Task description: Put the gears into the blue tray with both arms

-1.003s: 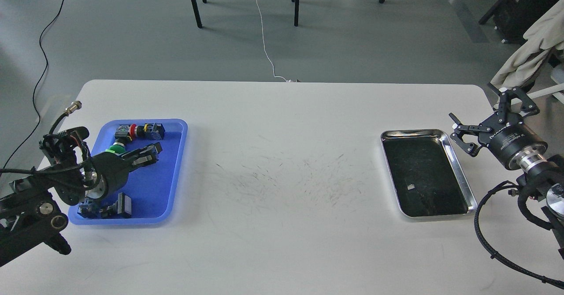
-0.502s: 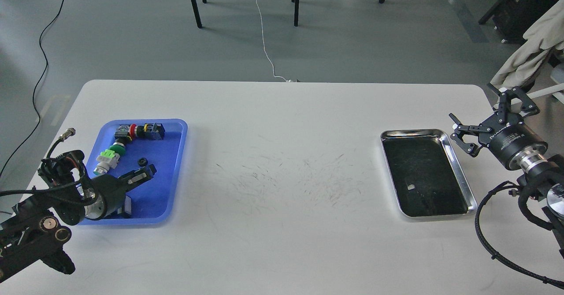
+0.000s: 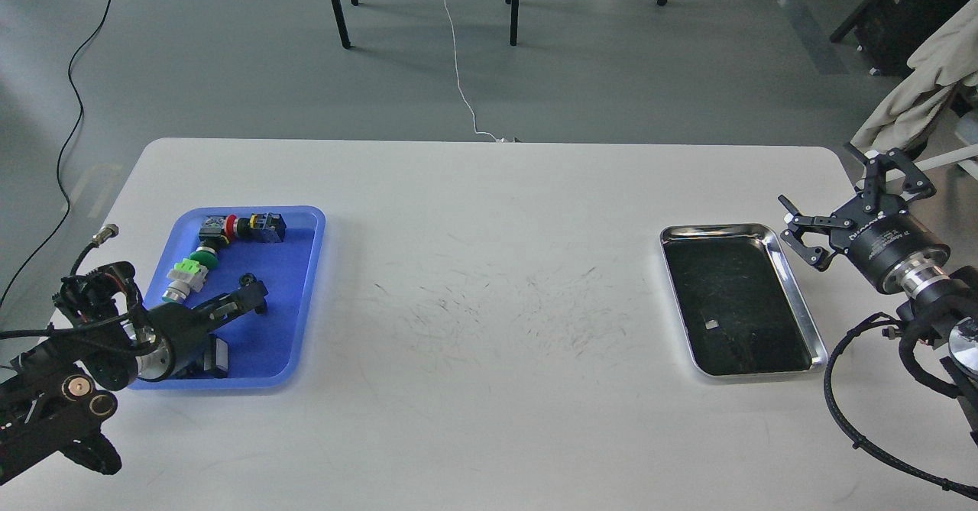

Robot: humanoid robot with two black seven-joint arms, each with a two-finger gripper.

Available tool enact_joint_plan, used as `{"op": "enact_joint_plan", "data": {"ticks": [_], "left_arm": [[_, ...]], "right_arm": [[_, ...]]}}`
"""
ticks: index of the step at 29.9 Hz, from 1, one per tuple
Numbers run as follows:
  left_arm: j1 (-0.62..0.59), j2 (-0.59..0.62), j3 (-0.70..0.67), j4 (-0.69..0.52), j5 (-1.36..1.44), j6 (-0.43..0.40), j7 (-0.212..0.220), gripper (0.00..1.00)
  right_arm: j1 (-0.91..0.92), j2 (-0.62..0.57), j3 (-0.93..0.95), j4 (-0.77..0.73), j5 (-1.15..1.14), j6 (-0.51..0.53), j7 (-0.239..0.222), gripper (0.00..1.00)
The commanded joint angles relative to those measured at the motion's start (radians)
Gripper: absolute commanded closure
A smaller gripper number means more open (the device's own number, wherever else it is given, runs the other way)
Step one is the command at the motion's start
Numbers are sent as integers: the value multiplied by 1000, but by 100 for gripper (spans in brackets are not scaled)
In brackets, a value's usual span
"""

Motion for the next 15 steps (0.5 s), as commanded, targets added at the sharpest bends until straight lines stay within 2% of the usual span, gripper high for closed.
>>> {"op": "enact_joint_plan", "data": {"ticks": [1,6,11,15], "left_arm": [[-2,12,-24,-6,-9,0,0,3],[-8,44,-90,-41,-14,-8,0,3],[-23,30,-222,-95,-119,-11,2,2],[-123,-39,-277,-78,-283,0,12,2]], "right_arm": [[0,0,0,1,-1,1,1,4],[0,0,2,1,-1,1,0,4],[9,0,5,1,1,0,0,4],[35,0,5,1,-1,0,0,3]]}}
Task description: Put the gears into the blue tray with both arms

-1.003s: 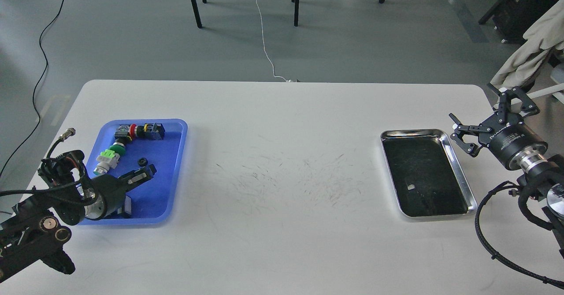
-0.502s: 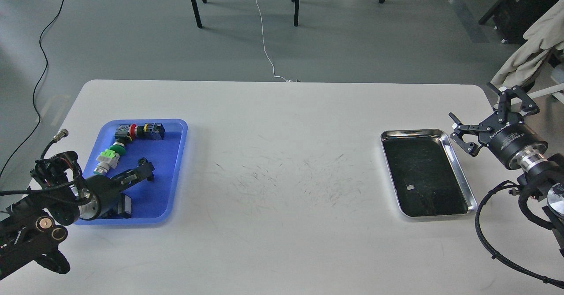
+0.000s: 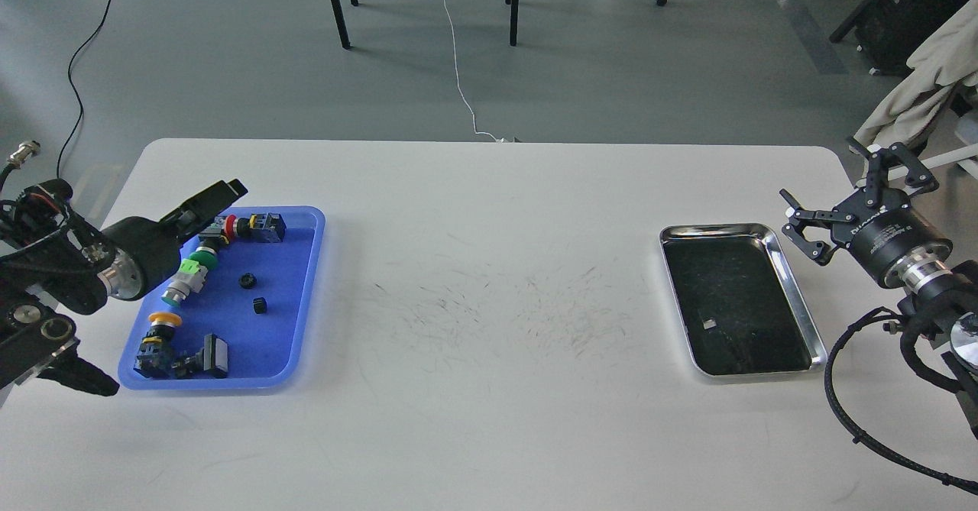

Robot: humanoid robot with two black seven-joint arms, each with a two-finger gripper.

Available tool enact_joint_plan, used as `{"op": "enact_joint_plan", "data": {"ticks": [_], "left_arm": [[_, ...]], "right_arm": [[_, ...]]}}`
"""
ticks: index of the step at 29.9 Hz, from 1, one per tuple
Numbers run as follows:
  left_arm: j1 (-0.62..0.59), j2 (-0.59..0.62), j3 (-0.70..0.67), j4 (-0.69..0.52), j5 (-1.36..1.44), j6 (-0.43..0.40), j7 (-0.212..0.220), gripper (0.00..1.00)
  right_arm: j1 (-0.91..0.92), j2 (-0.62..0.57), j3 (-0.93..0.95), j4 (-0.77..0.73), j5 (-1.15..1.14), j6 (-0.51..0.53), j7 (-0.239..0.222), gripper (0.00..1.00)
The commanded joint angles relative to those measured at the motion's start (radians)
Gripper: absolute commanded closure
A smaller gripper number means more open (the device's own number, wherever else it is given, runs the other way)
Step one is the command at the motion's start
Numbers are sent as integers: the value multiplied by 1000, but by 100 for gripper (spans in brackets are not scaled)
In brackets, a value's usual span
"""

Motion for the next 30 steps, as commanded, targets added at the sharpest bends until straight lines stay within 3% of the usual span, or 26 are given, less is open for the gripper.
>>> {"op": "enact_joint_plan", "data": {"ticks": [1,7,12,17,25,30], "left_arm": [[-108,-86,-41,30,-164,12,11,2],[-241,-245,-83,168,-402,84,8,2],[-315,-458,-209,443,-441,74,-5,2],[-366,-528,-201,677,-621,-12,-98,3],[-332,-554,-204,745,-792,-147,-121,2],[-321,-552,-209,743,-878,-170,-138,2]], "right_arm": [[37,0,-2,0,0,-1,-2,3],[109,14,-3,1,1,-1,-2,3],[166,46,-2,-2,4,-4,-9,3],[201,71,-23,-20,4,-68,-14,3],[162,118,-39,-18,19,-62,-15,2],[139,104,-20,-18,82,-41,-43,2]]}}
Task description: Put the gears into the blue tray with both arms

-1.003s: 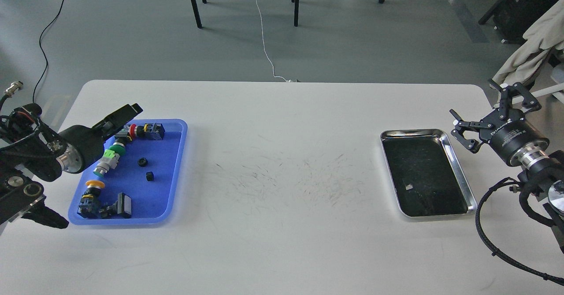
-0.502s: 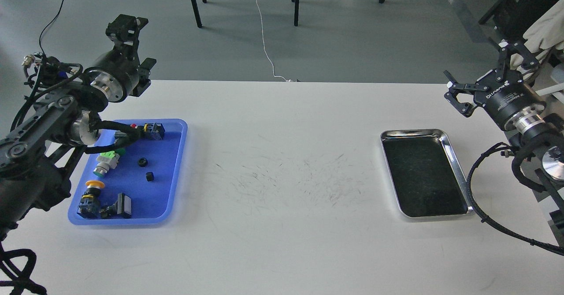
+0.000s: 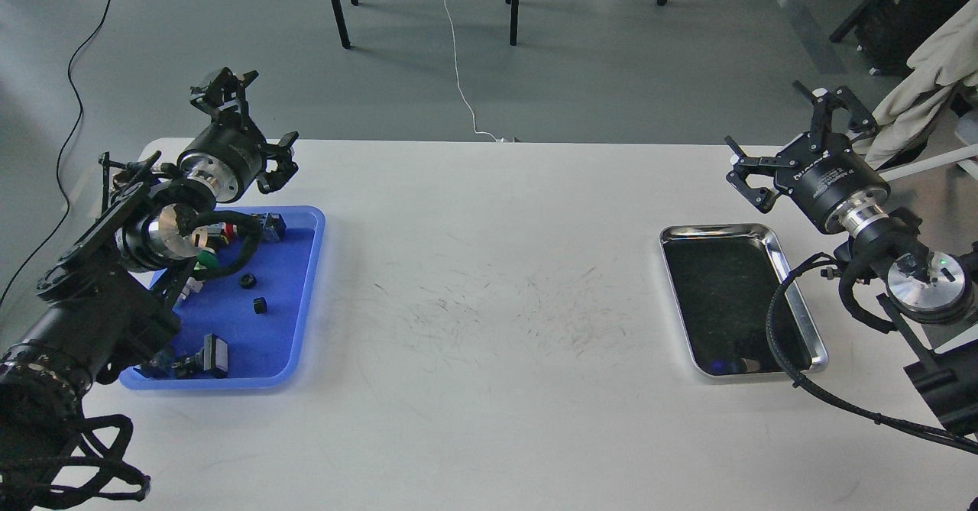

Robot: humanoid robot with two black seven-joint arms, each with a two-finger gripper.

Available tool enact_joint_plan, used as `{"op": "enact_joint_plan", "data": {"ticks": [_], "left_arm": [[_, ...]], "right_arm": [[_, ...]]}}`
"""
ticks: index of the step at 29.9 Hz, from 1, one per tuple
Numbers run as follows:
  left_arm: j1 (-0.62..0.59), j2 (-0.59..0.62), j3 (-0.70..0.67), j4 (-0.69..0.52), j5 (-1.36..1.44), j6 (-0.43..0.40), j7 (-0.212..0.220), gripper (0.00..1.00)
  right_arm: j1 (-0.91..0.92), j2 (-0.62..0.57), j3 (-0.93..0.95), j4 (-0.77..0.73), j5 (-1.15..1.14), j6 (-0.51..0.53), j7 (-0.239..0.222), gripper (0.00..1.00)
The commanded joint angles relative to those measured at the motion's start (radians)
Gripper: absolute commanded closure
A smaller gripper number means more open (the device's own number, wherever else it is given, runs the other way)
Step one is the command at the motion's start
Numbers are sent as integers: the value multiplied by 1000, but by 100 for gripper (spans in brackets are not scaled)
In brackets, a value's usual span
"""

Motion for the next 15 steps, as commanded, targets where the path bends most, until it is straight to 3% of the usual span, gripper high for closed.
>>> {"op": "enact_joint_plan", "data": {"ticks": [1,5,15], "left_arm": [[2,-2,-1,-4,-47,-9,-22,2],[4,-3,4,-7,-48,-11,-52,2],[-1,-3,8,-12,-48,-42,-55,2]], "right_arm": [[-13,-13,19,-4,31,28,-23,2],[-18,-24,30,-5,34,53,-29,2],[-36,-24,30,-5,34,58,-15,2]]}}
